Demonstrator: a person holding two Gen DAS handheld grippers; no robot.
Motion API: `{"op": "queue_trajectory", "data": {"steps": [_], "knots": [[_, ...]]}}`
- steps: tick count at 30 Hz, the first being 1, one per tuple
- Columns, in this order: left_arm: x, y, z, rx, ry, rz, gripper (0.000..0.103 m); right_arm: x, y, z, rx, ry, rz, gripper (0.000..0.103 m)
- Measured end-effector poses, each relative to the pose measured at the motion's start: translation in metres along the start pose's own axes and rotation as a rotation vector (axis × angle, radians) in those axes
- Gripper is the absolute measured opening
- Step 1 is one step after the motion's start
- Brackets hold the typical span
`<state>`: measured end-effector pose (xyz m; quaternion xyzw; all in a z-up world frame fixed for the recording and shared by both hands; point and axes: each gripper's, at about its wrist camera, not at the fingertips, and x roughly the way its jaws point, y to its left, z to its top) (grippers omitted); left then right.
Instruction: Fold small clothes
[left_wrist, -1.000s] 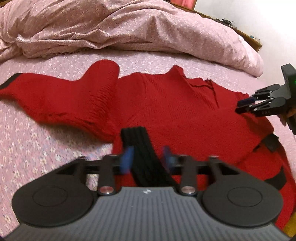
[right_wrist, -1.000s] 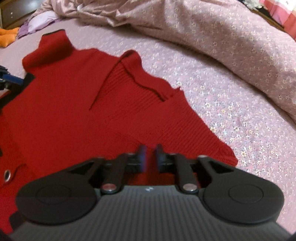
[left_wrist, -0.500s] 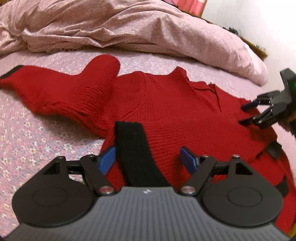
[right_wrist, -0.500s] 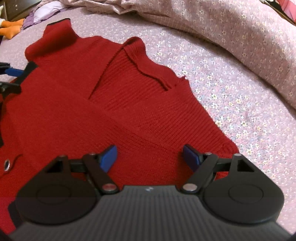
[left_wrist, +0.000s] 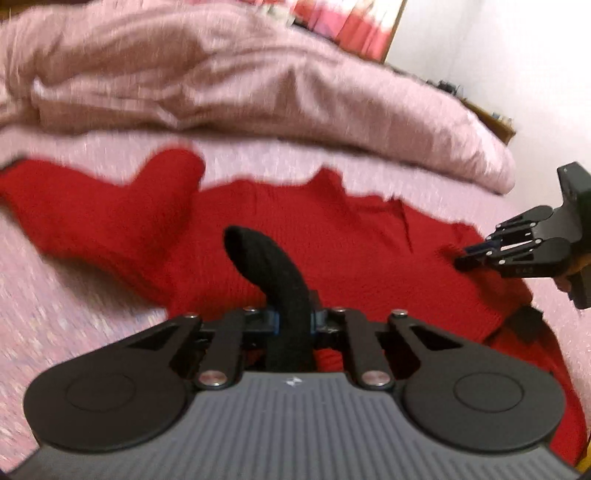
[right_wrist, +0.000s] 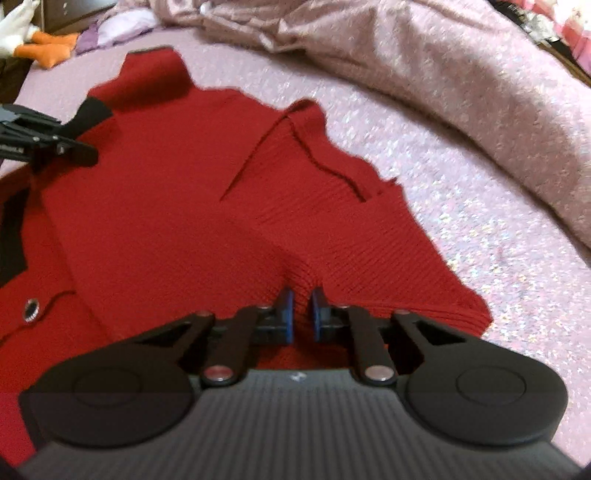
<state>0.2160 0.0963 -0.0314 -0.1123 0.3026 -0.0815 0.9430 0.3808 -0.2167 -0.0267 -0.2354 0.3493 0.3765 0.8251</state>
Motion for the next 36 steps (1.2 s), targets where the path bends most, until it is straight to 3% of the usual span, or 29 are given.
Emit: {"op": "queue_trajectory", "data": {"steps": [5, 7, 10, 13, 15, 19, 21, 23, 25, 27, 28, 29, 32, 36], "knots": [[-0.018, -0.001, 0.028, 0.05, -0.099, 0.037, 0.015, -0.02, -0.01, 0.018, 0.061, -0.138, -0.055, 0.012], [-0.012, 0.008, 0.036, 0.026, -0.099, 0.051, 0.015, -0.018, -0.012, 0.025, 0.075, -0.174, -0.092, 0.012], [0.014, 0.024, 0.04, -0.01, -0.003, 0.045, 0.015, 0.007, -0.007, 0.03, 0.053, -0.135, -0.15, 0.012], [0.049, 0.033, 0.031, 0.018, 0.136, 0.07, 0.016, 0.042, 0.005, 0.02, -0.013, -0.026, -0.23, 0.012], [0.055, 0.036, 0.028, 0.006, 0.141, 0.062, 0.016, 0.042, 0.012, 0.014, -0.043, -0.058, -0.272, 0.012], [0.051, 0.036, 0.03, 0.008, 0.121, 0.039, 0.016, 0.003, 0.005, 0.012, 0.116, -0.128, -0.387, 0.012], [0.051, 0.034, 0.027, 0.017, 0.114, 0.035, 0.016, -0.02, -0.003, 0.008, 0.246, -0.151, -0.364, 0.014], [0.051, 0.032, 0.025, 0.015, 0.108, 0.032, 0.016, -0.034, -0.003, -0.001, 0.314, -0.157, -0.272, 0.014], [0.052, 0.03, 0.023, 0.024, 0.105, 0.058, 0.017, -0.032, 0.008, -0.009, 0.257, -0.098, -0.261, 0.013], [0.053, 0.029, 0.022, 0.042, 0.1, 0.102, 0.025, -0.009, 0.018, -0.022, 0.164, 0.053, -0.349, 0.012], [0.052, 0.029, 0.024, 0.041, 0.104, 0.122, 0.027, 0.0, 0.02, -0.029, 0.138, 0.083, -0.383, 0.009], [0.049, 0.029, 0.026, 0.03, 0.108, 0.132, 0.028, 0.001, 0.022, -0.035, 0.117, 0.036, -0.397, 0.009], [0.033, 0.027, 0.032, 0.067, 0.093, 0.178, 0.033, -0.001, 0.025, -0.029, 0.13, 0.049, -0.418, 0.01], [0.0, 0.028, 0.042, 0.109, 0.011, 0.234, 0.038, -0.006, 0.025, -0.027, 0.16, 0.055, -0.43, 0.011]]}}
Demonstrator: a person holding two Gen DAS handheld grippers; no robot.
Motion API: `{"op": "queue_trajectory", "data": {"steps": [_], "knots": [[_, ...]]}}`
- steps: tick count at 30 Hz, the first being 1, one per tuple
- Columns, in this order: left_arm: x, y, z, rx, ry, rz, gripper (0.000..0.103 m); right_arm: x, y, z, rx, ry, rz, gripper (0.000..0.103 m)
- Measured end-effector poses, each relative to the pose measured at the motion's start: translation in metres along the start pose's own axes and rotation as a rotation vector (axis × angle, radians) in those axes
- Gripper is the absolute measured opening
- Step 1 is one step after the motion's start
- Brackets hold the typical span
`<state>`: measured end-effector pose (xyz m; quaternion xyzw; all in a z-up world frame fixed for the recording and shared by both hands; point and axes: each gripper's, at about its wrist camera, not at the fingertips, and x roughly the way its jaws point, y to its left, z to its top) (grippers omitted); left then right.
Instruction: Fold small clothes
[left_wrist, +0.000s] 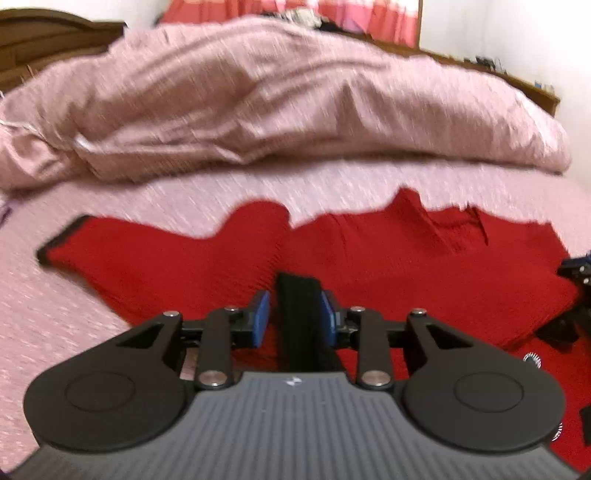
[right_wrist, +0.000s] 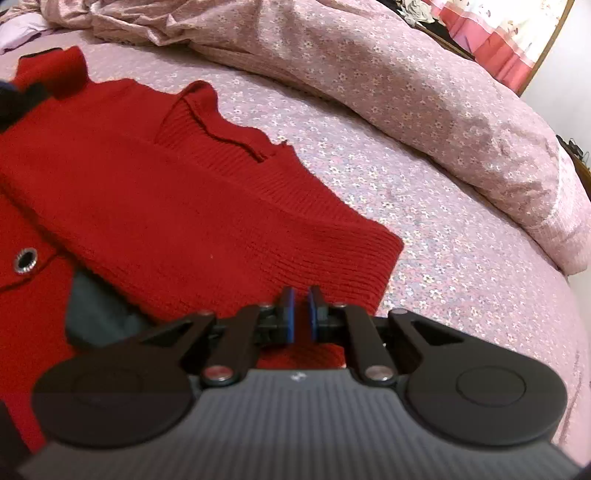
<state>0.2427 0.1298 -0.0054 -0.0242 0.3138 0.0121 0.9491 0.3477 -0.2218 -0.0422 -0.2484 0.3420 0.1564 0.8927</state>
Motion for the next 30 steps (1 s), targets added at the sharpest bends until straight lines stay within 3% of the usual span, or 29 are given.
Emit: {"op": "queue_trajectory", "data": {"steps": [3, 6, 9, 11, 16, 17, 18, 20, 23, 26, 30], "knots": [[-0.01, 0.001, 0.003, -0.019, -0.013, -0.046, 0.043, -0.02, 0.001, 0.0, 0.084, -0.036, 0.002, 0.011], [0.0, -0.006, 0.0, -0.022, 0.03, -0.098, 0.048, -0.036, 0.003, -0.003, 0.159, -0.059, 0.057, 0.012], [0.025, -0.01, -0.013, -0.033, 0.095, -0.066, 0.049, -0.027, 0.009, -0.009, 0.198, 0.004, 0.056, 0.011], [0.039, -0.011, -0.024, 0.001, 0.112, 0.006, 0.052, -0.023, 0.012, -0.016, 0.219, -0.009, 0.04, 0.011], [0.024, -0.004, -0.028, -0.012, 0.079, -0.032, 0.064, -0.037, 0.014, -0.01, 0.247, 0.0, 0.038, 0.014], [0.019, 0.0, -0.026, -0.013, 0.08, -0.048, 0.065, -0.043, 0.014, -0.008, 0.264, 0.0, 0.049, 0.024], [0.013, 0.005, -0.025, -0.017, 0.08, -0.065, 0.069, -0.05, 0.014, -0.007, 0.279, -0.006, 0.056, 0.046], [0.003, 0.013, -0.021, -0.029, 0.076, -0.081, 0.076, -0.064, 0.015, -0.006, 0.307, -0.038, 0.06, 0.075], [-0.015, 0.025, -0.014, -0.047, 0.047, -0.052, 0.101, -0.086, 0.025, -0.005, 0.315, -0.073, 0.087, 0.077], [-0.028, 0.039, -0.008, -0.054, 0.021, -0.015, 0.103, -0.105, 0.042, -0.006, 0.329, -0.062, 0.114, 0.078], [-0.029, 0.067, -0.003, -0.093, 0.046, 0.037, 0.103, -0.126, 0.065, -0.012, 0.382, -0.049, 0.161, 0.078]]}}
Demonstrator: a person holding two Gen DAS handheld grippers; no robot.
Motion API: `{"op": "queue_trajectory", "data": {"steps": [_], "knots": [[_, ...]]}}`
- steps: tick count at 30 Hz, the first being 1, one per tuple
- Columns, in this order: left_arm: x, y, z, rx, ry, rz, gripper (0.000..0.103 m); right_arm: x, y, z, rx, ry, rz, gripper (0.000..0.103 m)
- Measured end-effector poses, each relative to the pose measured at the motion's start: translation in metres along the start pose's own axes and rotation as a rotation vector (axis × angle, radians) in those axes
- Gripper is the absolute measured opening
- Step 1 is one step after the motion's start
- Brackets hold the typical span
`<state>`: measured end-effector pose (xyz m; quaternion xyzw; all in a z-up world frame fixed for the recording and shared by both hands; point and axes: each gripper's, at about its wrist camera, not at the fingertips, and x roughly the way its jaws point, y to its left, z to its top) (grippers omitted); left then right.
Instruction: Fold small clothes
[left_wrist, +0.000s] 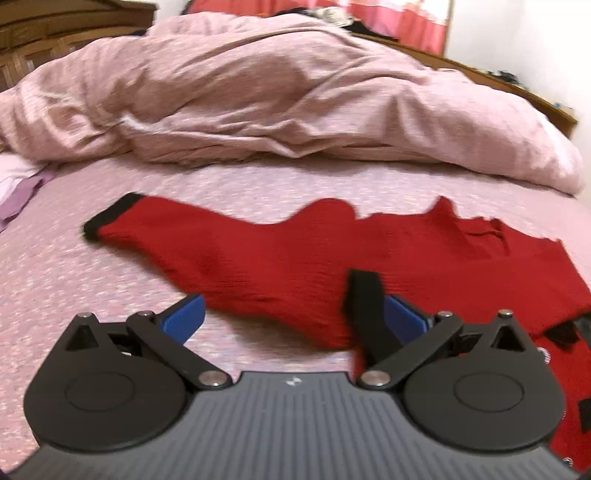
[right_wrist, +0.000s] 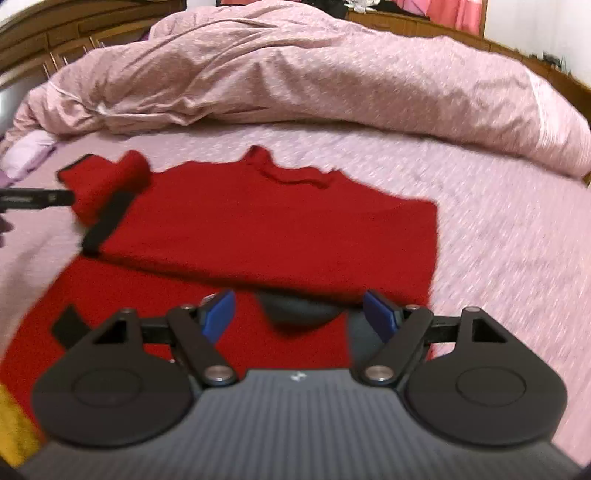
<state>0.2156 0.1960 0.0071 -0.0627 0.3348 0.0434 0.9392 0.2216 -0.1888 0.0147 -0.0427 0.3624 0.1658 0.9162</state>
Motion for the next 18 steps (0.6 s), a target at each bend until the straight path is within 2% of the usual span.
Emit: {"op": "queue_trajectory", "data": {"steps": [3, 8, 11, 15, 18], "knots": [[0.009, 0.024, 0.005, -0.053, 0.021, 0.029, 0.103, -0.007, 0.014, -0.015, 0.089, -0.007, 0.015, 0.078], [0.035, 0.062, 0.016, -0.147, 0.053, 0.061, 0.103, -0.004, 0.024, -0.04, 0.222, 0.04, 0.016, 0.078], [0.058, 0.086, 0.026, -0.202, 0.079, 0.118, 0.103, -0.001, 0.026, -0.052, 0.267, 0.059, -0.014, 0.078], [0.088, 0.107, 0.039, -0.215, 0.082, 0.188, 0.103, -0.002, 0.026, -0.061, 0.308, 0.067, -0.041, 0.078], [0.106, 0.118, 0.046, -0.227, 0.068, 0.198, 0.103, 0.0, 0.025, -0.064, 0.318, 0.077, -0.053, 0.078]]}}
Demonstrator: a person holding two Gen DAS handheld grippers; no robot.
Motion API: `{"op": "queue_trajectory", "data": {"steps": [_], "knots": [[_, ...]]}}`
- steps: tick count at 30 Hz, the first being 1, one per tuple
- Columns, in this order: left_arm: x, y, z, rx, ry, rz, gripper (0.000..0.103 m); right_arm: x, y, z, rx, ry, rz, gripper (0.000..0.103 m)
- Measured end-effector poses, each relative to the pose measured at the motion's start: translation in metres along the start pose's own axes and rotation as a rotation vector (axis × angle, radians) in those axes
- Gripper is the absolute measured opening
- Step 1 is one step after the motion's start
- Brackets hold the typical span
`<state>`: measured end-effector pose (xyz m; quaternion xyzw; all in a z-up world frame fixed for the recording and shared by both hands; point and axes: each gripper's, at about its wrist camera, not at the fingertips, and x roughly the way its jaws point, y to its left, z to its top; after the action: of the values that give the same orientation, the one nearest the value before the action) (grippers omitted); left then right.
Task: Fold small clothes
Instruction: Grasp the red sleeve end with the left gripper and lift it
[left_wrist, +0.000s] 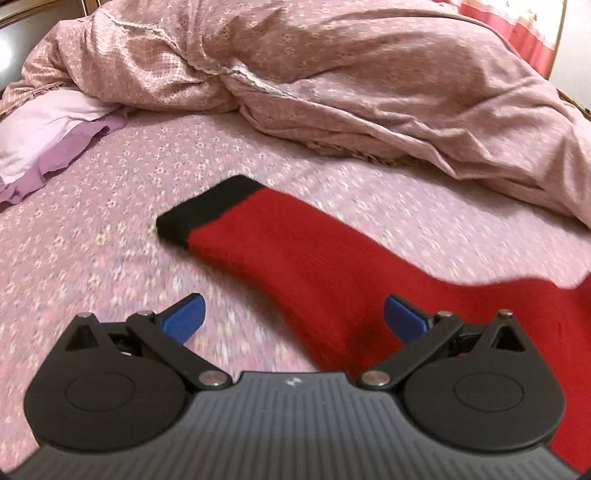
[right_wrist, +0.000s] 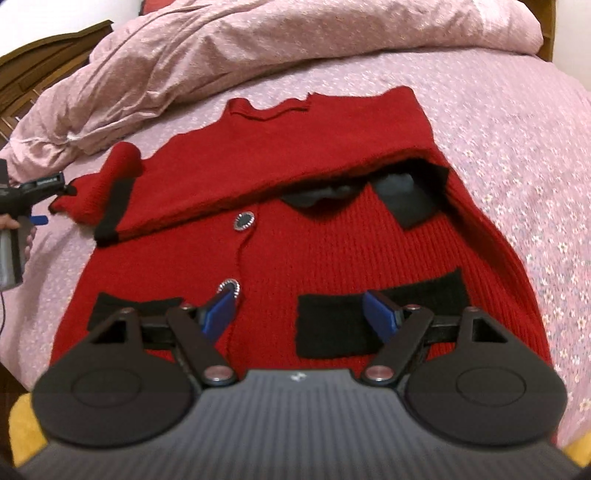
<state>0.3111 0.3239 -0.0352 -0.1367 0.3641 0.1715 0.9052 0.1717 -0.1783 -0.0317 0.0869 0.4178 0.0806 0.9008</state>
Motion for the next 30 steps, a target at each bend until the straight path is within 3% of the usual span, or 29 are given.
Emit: {"op": "queue_trajectory", "data": {"steps": [6, 10, 14, 16, 17, 18, 19, 21, 22, 26, 30], "knots": [[0.038, 0.012, 0.007, -0.099, 0.042, 0.008, 0.103, 0.002, -0.003, -0.003, 0.025, 0.007, -0.002, 0.078], [0.046, -0.001, -0.001, -0.002, 0.025, 0.066, 0.103, 0.007, -0.002, -0.005, 0.033, 0.024, 0.006, 0.078], [0.046, -0.001, 0.0, -0.007, 0.017, 0.055, 0.101, 0.008, -0.001, -0.007, 0.037, 0.016, 0.011, 0.08], [0.04, -0.001, 0.0, 0.013, -0.011, 0.011, 0.079, 0.006, 0.0, -0.007, 0.037, 0.013, 0.021, 0.08], [0.037, -0.002, 0.0, 0.023, -0.021, -0.011, 0.073, 0.005, 0.0, -0.007, 0.04, 0.012, 0.031, 0.079], [0.034, -0.002, 0.0, 0.025, -0.029, -0.03, 0.058, 0.005, -0.001, -0.008, 0.043, 0.013, 0.041, 0.079], [0.032, -0.002, 0.001, 0.02, -0.03, -0.048, 0.052, 0.004, -0.001, -0.007, 0.047, 0.012, 0.045, 0.078], [0.027, 0.0, 0.002, -0.009, -0.034, -0.087, 0.026, 0.004, -0.001, -0.008, 0.058, 0.006, 0.049, 0.078], [0.023, 0.0, 0.003, -0.018, -0.043, -0.099, 0.018, 0.003, -0.002, -0.008, 0.062, 0.004, 0.051, 0.078], [-0.006, 0.006, 0.01, -0.046, -0.112, -0.171, 0.015, -0.001, -0.003, -0.009, 0.073, -0.005, 0.076, 0.078], [-0.051, 0.0, 0.017, -0.006, -0.194, -0.221, 0.015, -0.007, -0.004, -0.009, 0.085, -0.025, 0.091, 0.078]]}}
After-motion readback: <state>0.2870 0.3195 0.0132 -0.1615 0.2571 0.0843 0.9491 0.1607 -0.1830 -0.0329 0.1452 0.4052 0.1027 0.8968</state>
